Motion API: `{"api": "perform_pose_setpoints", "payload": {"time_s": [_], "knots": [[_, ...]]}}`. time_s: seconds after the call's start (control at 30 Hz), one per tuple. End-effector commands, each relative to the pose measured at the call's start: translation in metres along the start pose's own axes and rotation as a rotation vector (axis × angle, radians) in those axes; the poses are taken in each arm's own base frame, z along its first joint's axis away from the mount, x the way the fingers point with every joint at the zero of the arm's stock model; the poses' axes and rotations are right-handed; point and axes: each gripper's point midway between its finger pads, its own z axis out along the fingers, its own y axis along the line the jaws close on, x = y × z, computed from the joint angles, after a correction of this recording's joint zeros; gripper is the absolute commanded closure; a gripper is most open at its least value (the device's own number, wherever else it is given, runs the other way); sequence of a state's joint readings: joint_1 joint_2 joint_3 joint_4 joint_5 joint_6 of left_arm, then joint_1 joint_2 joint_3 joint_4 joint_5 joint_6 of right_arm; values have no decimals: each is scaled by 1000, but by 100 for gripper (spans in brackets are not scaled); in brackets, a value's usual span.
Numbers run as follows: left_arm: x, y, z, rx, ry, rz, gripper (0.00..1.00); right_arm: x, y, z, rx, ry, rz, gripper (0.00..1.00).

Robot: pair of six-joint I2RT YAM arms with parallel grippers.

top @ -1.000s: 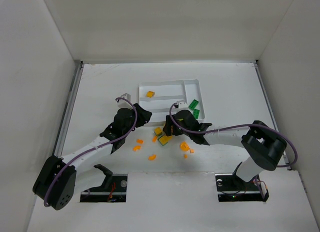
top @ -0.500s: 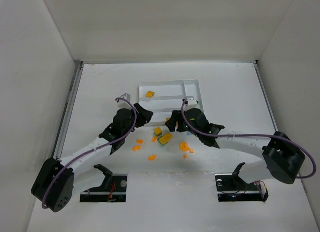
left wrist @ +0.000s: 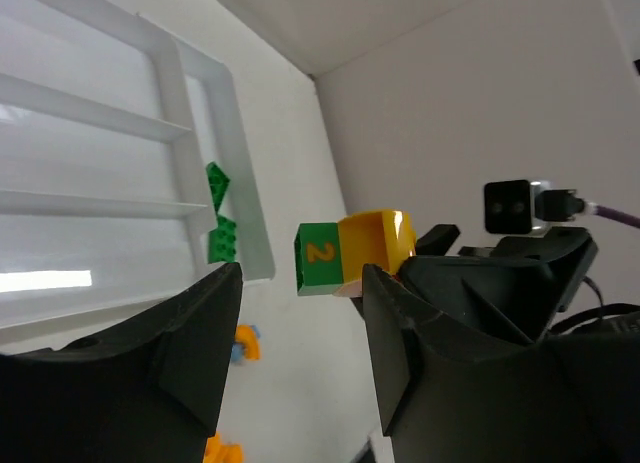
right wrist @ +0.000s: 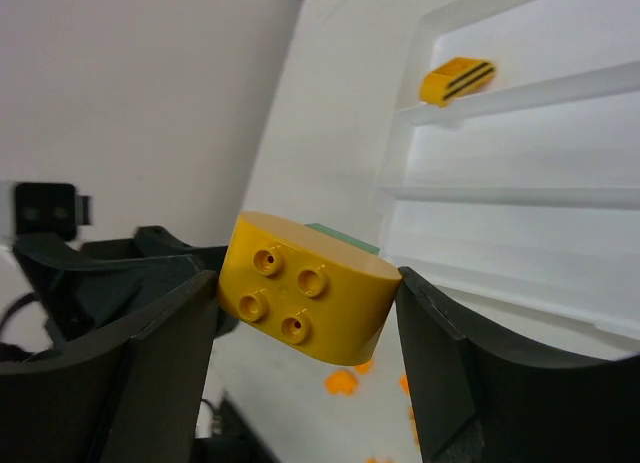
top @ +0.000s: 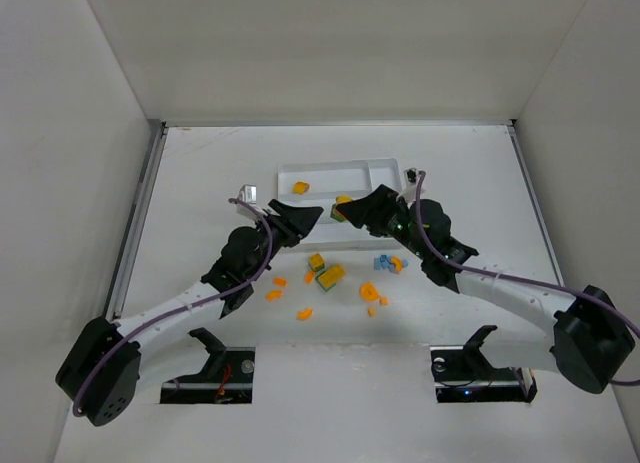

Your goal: Sort the legos into containers by color

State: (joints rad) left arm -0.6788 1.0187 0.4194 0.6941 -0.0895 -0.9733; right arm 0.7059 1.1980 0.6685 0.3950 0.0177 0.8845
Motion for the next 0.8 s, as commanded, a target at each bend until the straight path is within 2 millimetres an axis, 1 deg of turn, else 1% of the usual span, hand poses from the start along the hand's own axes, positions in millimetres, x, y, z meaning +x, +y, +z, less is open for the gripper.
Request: {"api": "perform_pose_setpoints", "payload": {"time_s": [0.0,0.1,0.3,0.5,0.6,0.77], "knots": [[-27,-37,-2,159,-127,-165,51,-20,45,0,-187,-49,186,47],[-32,-40,-1,191,-151,-225,51,-25,50,1,-228,-65,274,47],[-36,-45,1,224,-158,-292,50,-26,44,6,-246,-70,373,47],[-32,-44,6,226,-150,-346,43,-31,51,5,-303,-85,440,47],[-28,-44,9,228,-139,-363,42,-37,56,4,-332,-103,461,47],[-28,-47,13,240,-135,-399,42,-41,55,3,-347,-121,487,47]]}}
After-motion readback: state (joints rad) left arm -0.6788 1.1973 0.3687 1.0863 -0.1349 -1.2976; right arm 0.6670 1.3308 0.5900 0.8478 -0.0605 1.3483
